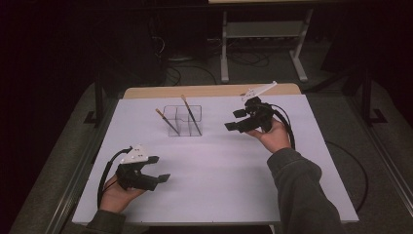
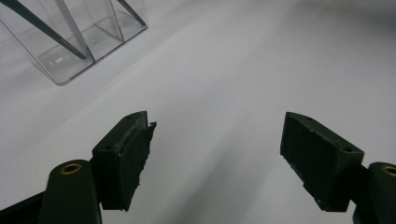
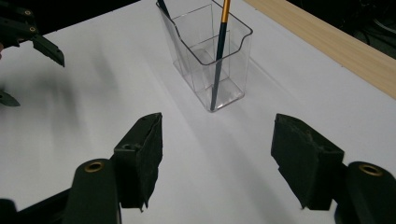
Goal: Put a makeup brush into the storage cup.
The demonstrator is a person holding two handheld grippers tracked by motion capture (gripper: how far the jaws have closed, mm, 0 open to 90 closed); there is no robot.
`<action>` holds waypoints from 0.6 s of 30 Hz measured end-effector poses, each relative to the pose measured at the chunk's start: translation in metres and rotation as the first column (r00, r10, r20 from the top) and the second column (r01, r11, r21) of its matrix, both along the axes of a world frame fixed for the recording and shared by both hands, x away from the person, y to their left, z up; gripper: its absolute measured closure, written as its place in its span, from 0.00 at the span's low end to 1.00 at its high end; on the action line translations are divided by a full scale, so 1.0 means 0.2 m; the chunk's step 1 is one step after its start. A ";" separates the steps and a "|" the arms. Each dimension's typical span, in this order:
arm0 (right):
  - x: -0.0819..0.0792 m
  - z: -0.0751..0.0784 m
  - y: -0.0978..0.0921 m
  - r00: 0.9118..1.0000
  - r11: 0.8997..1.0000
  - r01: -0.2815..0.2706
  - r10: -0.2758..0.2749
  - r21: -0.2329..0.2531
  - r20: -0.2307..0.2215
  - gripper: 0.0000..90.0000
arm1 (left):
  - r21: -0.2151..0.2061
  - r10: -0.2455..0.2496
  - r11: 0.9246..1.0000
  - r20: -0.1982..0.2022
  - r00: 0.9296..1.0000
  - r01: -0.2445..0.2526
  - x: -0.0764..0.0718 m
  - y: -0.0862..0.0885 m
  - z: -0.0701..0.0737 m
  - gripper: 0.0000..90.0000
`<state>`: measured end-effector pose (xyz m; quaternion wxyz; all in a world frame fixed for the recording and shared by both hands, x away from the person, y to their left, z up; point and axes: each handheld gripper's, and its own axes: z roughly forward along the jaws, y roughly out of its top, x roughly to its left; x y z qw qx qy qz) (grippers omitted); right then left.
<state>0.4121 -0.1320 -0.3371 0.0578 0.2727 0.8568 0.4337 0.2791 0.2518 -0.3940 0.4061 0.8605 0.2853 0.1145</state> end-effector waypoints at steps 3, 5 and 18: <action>-0.02 -0.01 -0.02 1.000 1.000 0.000 0.000 0.001 0.006 0.36 | -0.006 0.004 1.000 -0.006 1.000 -0.004 0.00 -0.01 0.00 0.26; -0.03 -0.01 -0.03 1.000 1.000 0.002 -0.002 0.003 0.004 0.36 | 0.000 0.001 1.000 -0.006 1.000 -0.001 0.00 -0.01 0.00 0.26; -0.12 -0.05 -0.13 0.999 0.999 0.031 -0.032 0.022 0.012 0.34 | -0.009 0.002 1.000 -0.011 1.000 -0.002 0.00 -0.02 0.00 0.25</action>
